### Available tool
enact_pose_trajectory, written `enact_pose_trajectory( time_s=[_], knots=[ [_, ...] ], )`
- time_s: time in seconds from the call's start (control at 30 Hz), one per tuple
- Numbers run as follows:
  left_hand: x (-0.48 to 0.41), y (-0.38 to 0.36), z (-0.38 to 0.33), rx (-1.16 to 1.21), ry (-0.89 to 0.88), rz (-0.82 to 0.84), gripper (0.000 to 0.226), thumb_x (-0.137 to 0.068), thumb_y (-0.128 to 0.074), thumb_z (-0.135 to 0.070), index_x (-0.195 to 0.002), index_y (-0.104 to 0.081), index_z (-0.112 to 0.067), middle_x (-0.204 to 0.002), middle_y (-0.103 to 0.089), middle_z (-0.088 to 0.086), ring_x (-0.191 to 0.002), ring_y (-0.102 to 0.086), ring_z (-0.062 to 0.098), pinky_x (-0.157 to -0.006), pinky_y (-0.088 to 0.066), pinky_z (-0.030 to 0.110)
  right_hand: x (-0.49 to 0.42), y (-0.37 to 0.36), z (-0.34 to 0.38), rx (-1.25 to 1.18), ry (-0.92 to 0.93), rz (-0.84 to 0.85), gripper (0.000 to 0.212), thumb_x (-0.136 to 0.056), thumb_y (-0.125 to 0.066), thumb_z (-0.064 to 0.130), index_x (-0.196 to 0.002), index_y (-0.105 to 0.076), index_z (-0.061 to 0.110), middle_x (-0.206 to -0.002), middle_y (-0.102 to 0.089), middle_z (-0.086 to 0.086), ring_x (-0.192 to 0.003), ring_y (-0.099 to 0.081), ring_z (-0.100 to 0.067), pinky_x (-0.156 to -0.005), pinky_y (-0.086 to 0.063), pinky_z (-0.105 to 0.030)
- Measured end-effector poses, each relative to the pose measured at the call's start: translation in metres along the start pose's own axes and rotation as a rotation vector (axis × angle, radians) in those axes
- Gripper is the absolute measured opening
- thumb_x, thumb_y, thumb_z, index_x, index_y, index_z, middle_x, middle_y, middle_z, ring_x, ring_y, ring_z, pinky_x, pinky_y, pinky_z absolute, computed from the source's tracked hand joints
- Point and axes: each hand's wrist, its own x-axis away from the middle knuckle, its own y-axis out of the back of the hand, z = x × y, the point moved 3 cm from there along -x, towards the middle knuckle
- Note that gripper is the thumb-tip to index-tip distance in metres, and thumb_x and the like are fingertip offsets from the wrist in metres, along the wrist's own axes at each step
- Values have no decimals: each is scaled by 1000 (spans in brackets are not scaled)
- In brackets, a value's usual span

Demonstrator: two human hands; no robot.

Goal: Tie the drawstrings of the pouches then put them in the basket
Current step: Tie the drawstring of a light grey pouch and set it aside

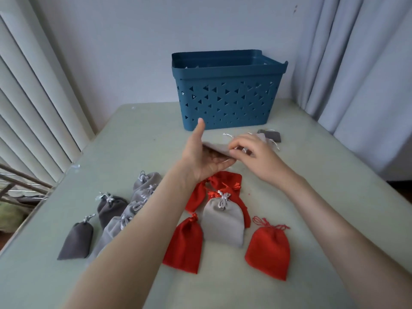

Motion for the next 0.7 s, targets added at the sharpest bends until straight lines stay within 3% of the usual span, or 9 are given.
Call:
enact_pose_trajectory(
  time_s=[0.1,0.2,0.3,0.4,0.5,0.6,0.7],
  knots=[
    [24,14,5,-5,-38,-8,56,-90,-50,-53,-114,-54,-3,-101,-65,16,-87,-66,28,-75,-57,41,29,4,24,-105,-27,111,16,-88,-61,14,-82,-60,29,-95,-60,-1,-85,-51,-3,-77,-39,-16],
    [45,36,23,-177,-76,-125,20,-97,-48,-24,-96,-58,-6,-83,-63,9,-66,-66,16,-59,-56,26,57,0,42,-350,-118,254,6,-88,-60,16,-83,-64,17,-94,-63,-10,-81,-54,-4,-73,-41,-15],
    [67,47,39,-265,-227,-94,18,-98,-45,-12,-95,-62,-6,-82,-64,6,-67,-64,12,-60,-53,22,67,-10,41,-650,-377,147,23,-94,-53,28,-89,-57,5,-80,-56,-8,-64,-53,-13,-52,-41,-23],
    [79,54,51,-402,-320,-67,13,-96,-48,-10,-95,-61,-6,-84,-63,9,-76,-60,16,-68,-51,24,66,-29,37,-629,-617,126,36,-96,-45,41,-91,-56,7,-70,-53,-7,-46,-45,-13,-36,-29,-20],
    [80,57,57,-507,-332,-27,15,-96,-51,-15,-102,-59,-4,-95,-63,16,-88,-58,23,-81,-46,33,61,-49,40,-735,-592,93,28,-98,-47,31,-87,-62,9,-63,-48,-5,-43,-38,-9,-33,-23,-18],
    [81,59,58,-526,-343,21,19,-96,-50,-16,-102,-60,-1,-97,-68,11,-89,-61,20,-84,-47,33,60,-60,39,-798,-544,23,22,-97,-49,17,-83,-64,11,-62,-45,-2,-44,-33,-5,-36,-21,-17],
    [81,62,56,-506,-330,88,31,-94,-54,-25,-108,-61,1,-101,-69,8,-96,-62,19,-88,-46,34,62,-65,30,-866,-596,-66,30,-100,-43,25,-83,-65,11,-52,-46,5,-39,-30,-5,-35,-20,-17]
  ],
)
